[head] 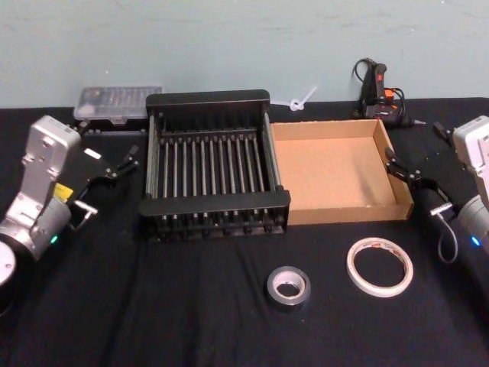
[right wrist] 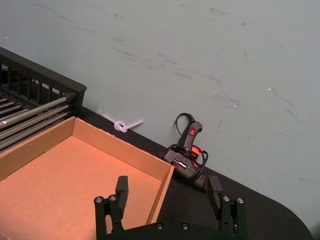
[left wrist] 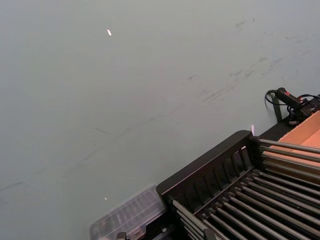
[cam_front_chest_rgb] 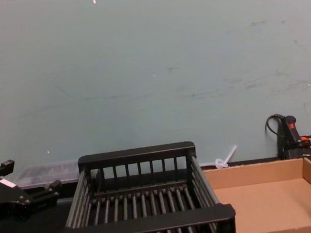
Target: Pick up the white tape and place it into the black box , Pick up the silver tape and place it into the brown box.
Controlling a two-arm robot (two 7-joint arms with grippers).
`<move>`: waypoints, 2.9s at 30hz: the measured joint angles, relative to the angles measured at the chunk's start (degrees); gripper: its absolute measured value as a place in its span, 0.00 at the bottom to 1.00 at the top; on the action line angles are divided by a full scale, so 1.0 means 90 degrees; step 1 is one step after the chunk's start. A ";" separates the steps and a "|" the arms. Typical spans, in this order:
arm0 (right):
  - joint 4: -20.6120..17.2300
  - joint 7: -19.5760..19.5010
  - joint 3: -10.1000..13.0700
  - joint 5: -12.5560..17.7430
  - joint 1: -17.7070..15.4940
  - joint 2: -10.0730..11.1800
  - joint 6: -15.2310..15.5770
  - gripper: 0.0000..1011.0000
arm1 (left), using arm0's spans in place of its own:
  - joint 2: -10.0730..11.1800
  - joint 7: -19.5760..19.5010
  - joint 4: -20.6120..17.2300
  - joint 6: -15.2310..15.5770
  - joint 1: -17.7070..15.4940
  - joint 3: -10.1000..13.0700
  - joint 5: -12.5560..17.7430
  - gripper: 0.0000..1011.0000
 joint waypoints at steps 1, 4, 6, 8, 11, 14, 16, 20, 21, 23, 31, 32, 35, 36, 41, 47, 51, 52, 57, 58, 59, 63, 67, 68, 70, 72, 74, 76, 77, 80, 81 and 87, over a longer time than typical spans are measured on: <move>0.0000 0.0000 0.0000 0.0000 0.0000 0.0000 0.0000 0.99 | 0.0000 0.0000 0.0000 0.0000 -0.0001 0.0000 0.0000 0.99; 0.0000 0.0000 0.0000 0.0000 0.0000 0.0000 0.0000 0.99 | 0.0000 0.0000 0.0000 0.0000 0.0000 0.0000 0.0000 0.99; 0.0000 0.0000 0.0000 0.0000 0.0000 0.0000 0.0000 0.99 | 0.0000 0.0000 0.0000 0.0000 0.0000 0.0000 0.0000 0.99; 0.0000 0.0000 0.0000 0.0000 0.0000 0.0000 0.0000 0.99 | 0.0000 0.0000 0.0000 0.0000 0.0000 0.0000 0.0000 0.99; 0.0000 0.0000 0.0000 0.0000 0.0000 0.0000 0.0000 0.99 | 0.0000 0.0000 0.0000 0.0000 0.0000 0.0000 0.0000 0.99; 0.0000 0.0000 0.0000 0.0000 0.0000 0.0000 0.0000 0.99 | 0.0000 0.0000 0.0000 0.0000 0.0000 0.0000 0.0000 0.99; 0.0000 0.0000 0.0000 0.0000 0.0000 0.0000 0.0000 0.99 | 0.0000 0.0000 0.0000 0.0000 0.0000 0.0000 0.0000 0.99; 0.0000 0.0000 0.0000 0.0000 0.0000 0.0000 0.0000 0.99 | 0.0000 0.0000 0.0000 0.0000 -0.0001 0.0000 0.0000 0.99; 0.0000 0.0000 0.0000 0.0000 0.0000 0.0000 0.0000 0.99 | 0.0000 0.0000 0.0000 0.0000 0.0000 0.0000 0.0000 0.99; 0.0000 0.0000 0.0000 0.0000 0.0000 0.0000 0.0000 0.99 | 0.0000 0.0000 0.0000 0.0000 0.0000 0.0000 0.0000 0.99; 0.0000 0.0000 0.0000 0.0000 0.0000 0.0000 0.0000 0.99 | 0.0000 0.0000 0.0000 0.0000 -0.0001 0.0000 0.0000 0.99; 0.0000 0.0000 0.0000 0.0000 0.0000 0.0000 0.0000 0.99 | 0.0000 0.0000 0.0000 0.0000 0.0000 0.0000 0.0000 0.99; 0.0000 0.0000 0.0000 0.0000 0.0000 0.0000 0.0000 0.99 | 0.0000 0.0000 0.0000 0.0000 0.0000 0.0000 0.0000 0.99; 0.0000 0.0000 0.0000 0.0000 0.0000 0.0000 0.0000 0.99 | 0.0000 0.0000 0.0000 0.0000 0.0000 0.0000 0.0000 0.99; 0.0000 0.0000 0.0000 0.0000 0.0000 0.0000 0.0000 0.99 | 0.0000 0.0000 0.0000 0.0000 0.0000 0.0000 0.0000 0.99; 0.0000 0.0000 0.0000 0.0000 0.0000 0.0000 0.0000 0.99 | 0.0000 0.0000 0.0000 0.0000 0.0000 0.0000 0.0000 0.99; 0.0000 0.0000 0.0000 0.0000 0.0000 0.0000 0.0000 0.99 | 0.0000 0.0000 0.0000 0.0000 0.0000 0.0000 0.0000 0.99; 0.0000 0.0000 0.0000 0.0000 0.0000 0.0000 0.0000 0.99 | 0.0000 0.0000 0.0000 0.0000 0.0000 0.0000 0.0000 0.99; 0.0000 0.0000 0.0000 0.0000 0.0000 0.0000 0.0000 0.99 | 0.0000 0.0000 0.0000 0.0000 0.0000 0.0000 0.0000 0.99; 0.0000 0.0000 0.0000 0.0000 0.0000 0.0000 0.0000 0.99 | 0.0000 0.0000 0.0000 0.0000 0.0000 0.0000 0.0000 0.99; 0.0000 0.0000 0.0000 0.0000 0.0000 0.0000 0.0000 0.99 | 0.0000 0.0000 0.0000 0.0000 0.0000 0.0000 0.0000 0.99; 0.0000 0.0000 0.0000 0.0000 0.0000 0.0000 0.0000 0.99 | 0.0000 0.0000 0.0000 0.0000 0.0000 0.0000 0.0000 0.99; 0.0009 0.0002 0.0071 -0.0058 -0.0003 -0.0025 0.0022 0.99 | 0.0000 0.0000 0.0000 0.0000 0.0000 0.0000 0.0000 0.99; -0.0012 0.0004 0.0105 -0.0081 -0.0019 -0.0025 0.0046 0.99 | 0.0000 0.0000 0.0000 0.0000 0.0000 0.0000 0.0000 0.99; -0.0053 0.0010 0.0143 -0.0092 -0.0046 -0.0019 0.0073 0.99 | 0.0000 0.0000 0.0000 0.0000 -0.0001 0.0000 0.0000 0.99; -0.0118 0.0044 0.0198 -0.0090 -0.0097 -0.0003 0.0109 0.99 | 0.0000 0.0000 0.0000 0.0000 -0.0001 0.0000 0.0000 0.99; -0.0214 0.0109 0.0253 -0.0079 -0.0172 0.0031 0.0151 0.99 | 0.0000 0.0000 0.0000 0.0000 0.0000 0.0000 0.0000 0.99; -0.0334 0.0185 0.0303 -0.0053 -0.0259 0.0076 0.0201 0.99 | 0.0000 0.0000 0.0000 0.0000 0.0000 0.0000 0.0000 0.99; -0.0334 0.0185 0.0303 -0.0053 -0.0259 0.0076 0.0201 0.99 | 0.0000 0.0000 0.0000 0.0000 0.0000 0.0000 0.0000 0.99; -0.0511 0.0278 0.0371 -0.0025 -0.0385 0.0149 0.0243 0.99 | 0.0000 0.0000 0.0000 0.0000 0.0000 0.0000 0.0000 0.99; -0.0615 0.0316 0.0409 -0.0010 -0.0461 0.0186 0.0261 0.99 | 0.0000 0.0000 0.0000 0.0000 -0.0001 0.0000 0.0000 0.99; -0.1030 0.0433 0.0587 0.0108 -0.0750 0.0326 0.0387 0.99 | 0.0000 0.0000 0.0000 0.0000 -0.0001 0.0000 0.0000 0.99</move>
